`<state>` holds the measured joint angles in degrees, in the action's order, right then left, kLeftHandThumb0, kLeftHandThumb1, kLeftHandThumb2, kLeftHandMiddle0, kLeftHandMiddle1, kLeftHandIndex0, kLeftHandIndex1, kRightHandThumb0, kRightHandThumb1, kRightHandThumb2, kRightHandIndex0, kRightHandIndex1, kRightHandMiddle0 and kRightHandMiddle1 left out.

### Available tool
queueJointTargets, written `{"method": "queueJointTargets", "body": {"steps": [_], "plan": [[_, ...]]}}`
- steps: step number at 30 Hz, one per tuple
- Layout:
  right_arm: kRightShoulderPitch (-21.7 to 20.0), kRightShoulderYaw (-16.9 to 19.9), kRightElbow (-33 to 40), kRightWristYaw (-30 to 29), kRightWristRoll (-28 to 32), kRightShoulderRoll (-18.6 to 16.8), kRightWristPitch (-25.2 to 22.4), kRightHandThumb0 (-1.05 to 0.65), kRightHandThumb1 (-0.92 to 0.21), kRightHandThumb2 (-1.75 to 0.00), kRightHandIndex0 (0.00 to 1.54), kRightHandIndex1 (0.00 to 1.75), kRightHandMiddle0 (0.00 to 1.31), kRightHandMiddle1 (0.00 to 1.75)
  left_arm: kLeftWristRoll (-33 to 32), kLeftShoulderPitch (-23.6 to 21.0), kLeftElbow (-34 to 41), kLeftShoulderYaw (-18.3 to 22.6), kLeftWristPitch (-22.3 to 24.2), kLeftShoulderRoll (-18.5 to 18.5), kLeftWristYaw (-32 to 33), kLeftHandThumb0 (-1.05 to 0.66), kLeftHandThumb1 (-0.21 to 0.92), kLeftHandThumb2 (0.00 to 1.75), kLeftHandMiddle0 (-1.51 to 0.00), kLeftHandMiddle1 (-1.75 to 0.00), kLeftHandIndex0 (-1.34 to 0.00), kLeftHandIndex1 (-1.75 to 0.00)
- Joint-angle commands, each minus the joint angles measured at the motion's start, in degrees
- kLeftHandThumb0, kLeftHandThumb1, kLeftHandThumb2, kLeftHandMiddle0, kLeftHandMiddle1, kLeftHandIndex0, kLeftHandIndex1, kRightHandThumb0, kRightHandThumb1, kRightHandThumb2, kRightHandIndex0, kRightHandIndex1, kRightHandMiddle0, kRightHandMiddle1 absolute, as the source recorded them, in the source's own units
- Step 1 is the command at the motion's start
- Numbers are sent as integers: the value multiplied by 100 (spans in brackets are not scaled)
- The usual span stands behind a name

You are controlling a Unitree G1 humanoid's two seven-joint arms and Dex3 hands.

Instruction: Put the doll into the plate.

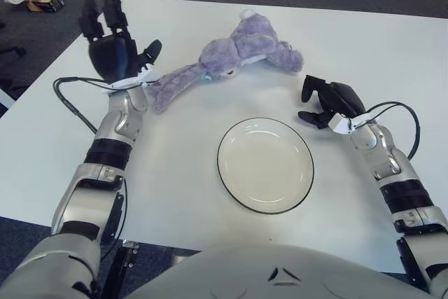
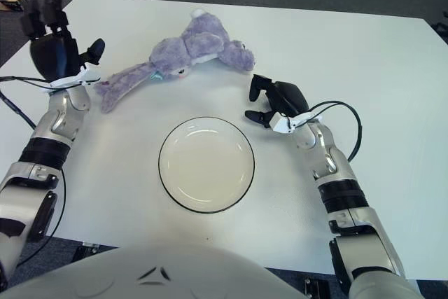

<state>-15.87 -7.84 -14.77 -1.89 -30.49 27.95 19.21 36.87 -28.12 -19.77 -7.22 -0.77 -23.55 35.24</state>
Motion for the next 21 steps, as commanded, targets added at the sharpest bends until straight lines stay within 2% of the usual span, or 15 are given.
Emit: {"method": "queueJointTargets", "body": {"steps": [1,5,12,15,17,18,21], "plan": [[-444,60,-134,-347,-176,-87,-132,-42,-52,-106,106,175,45,175,-419,128,732,-116,107,-26,-1275,-74,92,80,0,-72,0,-74],[-780,54,-257,-563,-308,-138,-282,-42,-51,-106,103,175,45,175,-575,88,916,-134,173,-120,-2022,-77,92,75,0,-73,0,-76],[-1131,-5,-273,-819,-505,-196,-490,-41,-55,-102,92,175,43,175,-539,-204,938,-202,301,-39,-2744,-80,92,71,0,-80,0,-79],[-1245,-41,-135,-896,-659,-198,-612,-14,-39,-123,64,175,47,175,-515,-361,996,-309,375,65,-3028,-83,92,70,0,-82,0,-78],[-1274,-56,-50,-906,-715,-201,-686,-7,-37,-126,56,175,47,175,-521,-416,1018,-337,397,103,-3141,-85,92,71,0,-83,0,-76],[-1282,-57,63,-905,-765,-216,-770,-5,-36,-127,53,175,47,175,-546,-451,1017,-357,382,129,-3212,-85,92,71,0,-83,0,-75],[-1292,-59,275,-925,-870,-251,-938,-3,-38,-126,59,173,35,175,-600,-504,1001,-376,322,172,-3347,-87,92,71,0,-83,0,-70]]}}
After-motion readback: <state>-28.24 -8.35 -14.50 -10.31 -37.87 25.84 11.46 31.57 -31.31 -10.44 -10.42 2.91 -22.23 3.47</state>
